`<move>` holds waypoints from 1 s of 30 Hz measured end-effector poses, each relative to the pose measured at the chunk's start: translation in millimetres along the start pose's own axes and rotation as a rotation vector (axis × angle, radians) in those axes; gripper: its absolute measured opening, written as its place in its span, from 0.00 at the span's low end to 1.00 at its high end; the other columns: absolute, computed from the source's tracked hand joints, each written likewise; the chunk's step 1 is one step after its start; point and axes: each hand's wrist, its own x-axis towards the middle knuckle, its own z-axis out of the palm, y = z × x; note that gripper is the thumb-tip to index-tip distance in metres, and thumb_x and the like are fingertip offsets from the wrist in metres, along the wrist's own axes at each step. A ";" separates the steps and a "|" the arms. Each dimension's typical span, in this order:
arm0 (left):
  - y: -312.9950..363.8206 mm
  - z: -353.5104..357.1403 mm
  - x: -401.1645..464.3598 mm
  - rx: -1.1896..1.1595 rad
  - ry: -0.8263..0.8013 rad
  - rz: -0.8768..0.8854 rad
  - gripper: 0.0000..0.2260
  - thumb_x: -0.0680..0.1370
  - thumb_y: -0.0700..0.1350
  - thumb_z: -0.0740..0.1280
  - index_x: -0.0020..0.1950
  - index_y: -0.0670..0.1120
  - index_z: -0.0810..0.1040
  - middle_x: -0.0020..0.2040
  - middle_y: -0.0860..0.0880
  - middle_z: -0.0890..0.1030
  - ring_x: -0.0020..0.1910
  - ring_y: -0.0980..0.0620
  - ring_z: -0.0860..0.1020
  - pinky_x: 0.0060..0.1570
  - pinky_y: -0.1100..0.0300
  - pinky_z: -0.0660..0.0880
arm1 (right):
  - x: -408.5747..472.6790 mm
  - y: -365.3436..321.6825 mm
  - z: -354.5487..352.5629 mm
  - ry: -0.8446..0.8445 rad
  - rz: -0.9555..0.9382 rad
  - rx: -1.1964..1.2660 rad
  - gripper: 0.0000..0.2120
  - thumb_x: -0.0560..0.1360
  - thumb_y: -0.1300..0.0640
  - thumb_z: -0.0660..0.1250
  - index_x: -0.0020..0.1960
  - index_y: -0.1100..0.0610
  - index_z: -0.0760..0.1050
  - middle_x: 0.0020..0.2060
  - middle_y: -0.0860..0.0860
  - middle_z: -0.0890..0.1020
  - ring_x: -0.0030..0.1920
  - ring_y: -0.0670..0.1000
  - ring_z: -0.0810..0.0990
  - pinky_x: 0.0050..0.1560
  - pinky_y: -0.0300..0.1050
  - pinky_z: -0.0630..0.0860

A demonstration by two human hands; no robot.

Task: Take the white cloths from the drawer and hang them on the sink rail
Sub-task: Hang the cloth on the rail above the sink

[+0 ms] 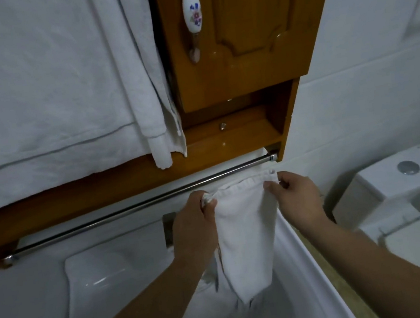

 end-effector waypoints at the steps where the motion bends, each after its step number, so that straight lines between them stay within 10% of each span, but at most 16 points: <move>1: -1.5 3.2 8.5 -0.004 0.018 -0.005 0.06 0.82 0.50 0.61 0.48 0.50 0.73 0.36 0.54 0.75 0.36 0.55 0.74 0.33 0.66 0.63 | 7.1 0.9 5.7 0.022 0.001 0.043 0.13 0.80 0.49 0.65 0.59 0.55 0.81 0.44 0.50 0.84 0.42 0.50 0.81 0.48 0.46 0.77; 10: -11.6 42.4 70.4 0.023 0.174 0.027 0.06 0.79 0.50 0.68 0.49 0.48 0.80 0.42 0.51 0.81 0.42 0.52 0.78 0.43 0.62 0.68 | 70.6 -3.2 56.2 0.209 0.014 0.444 0.09 0.81 0.56 0.61 0.50 0.51 0.80 0.39 0.47 0.84 0.42 0.50 0.84 0.50 0.56 0.83; 17: -26.3 78.3 94.9 0.054 0.402 -0.021 0.13 0.79 0.50 0.68 0.42 0.41 0.82 0.41 0.41 0.84 0.44 0.41 0.82 0.49 0.58 0.69 | 78.7 13.4 90.2 0.246 -0.148 0.332 0.14 0.84 0.51 0.59 0.69 0.46 0.69 0.44 0.34 0.79 0.42 0.39 0.78 0.42 0.30 0.71; 20: -8.7 91.9 94.9 0.276 0.358 -0.082 0.14 0.81 0.52 0.63 0.43 0.45 0.80 0.48 0.42 0.84 0.56 0.38 0.77 0.56 0.47 0.69 | 75.2 21.8 105.0 0.180 -0.407 0.125 0.22 0.82 0.54 0.61 0.74 0.48 0.63 0.62 0.46 0.79 0.59 0.47 0.78 0.58 0.45 0.78; 23: -3.4 91.5 103.4 0.387 0.269 -0.191 0.15 0.82 0.52 0.60 0.41 0.45 0.77 0.50 0.39 0.82 0.59 0.38 0.73 0.60 0.44 0.65 | 79.4 31.4 110.2 0.173 -0.597 -0.326 0.26 0.79 0.52 0.61 0.76 0.51 0.61 0.73 0.50 0.69 0.76 0.56 0.62 0.77 0.62 0.56; 26: -26.0 84.6 107.3 0.473 0.353 0.004 0.15 0.79 0.48 0.66 0.36 0.41 0.79 0.38 0.37 0.82 0.45 0.36 0.80 0.55 0.39 0.72 | 91.5 34.2 98.7 0.136 -0.664 -0.598 0.22 0.79 0.45 0.57 0.72 0.48 0.67 0.68 0.47 0.74 0.74 0.55 0.65 0.76 0.70 0.45; 30: -53.6 79.0 101.0 0.721 0.236 0.334 0.23 0.83 0.55 0.53 0.34 0.46 0.75 0.29 0.45 0.78 0.35 0.43 0.78 0.51 0.43 0.73 | 111.2 25.1 85.0 0.067 -0.723 -0.771 0.22 0.76 0.37 0.58 0.62 0.49 0.73 0.56 0.49 0.80 0.60 0.56 0.75 0.69 0.70 0.59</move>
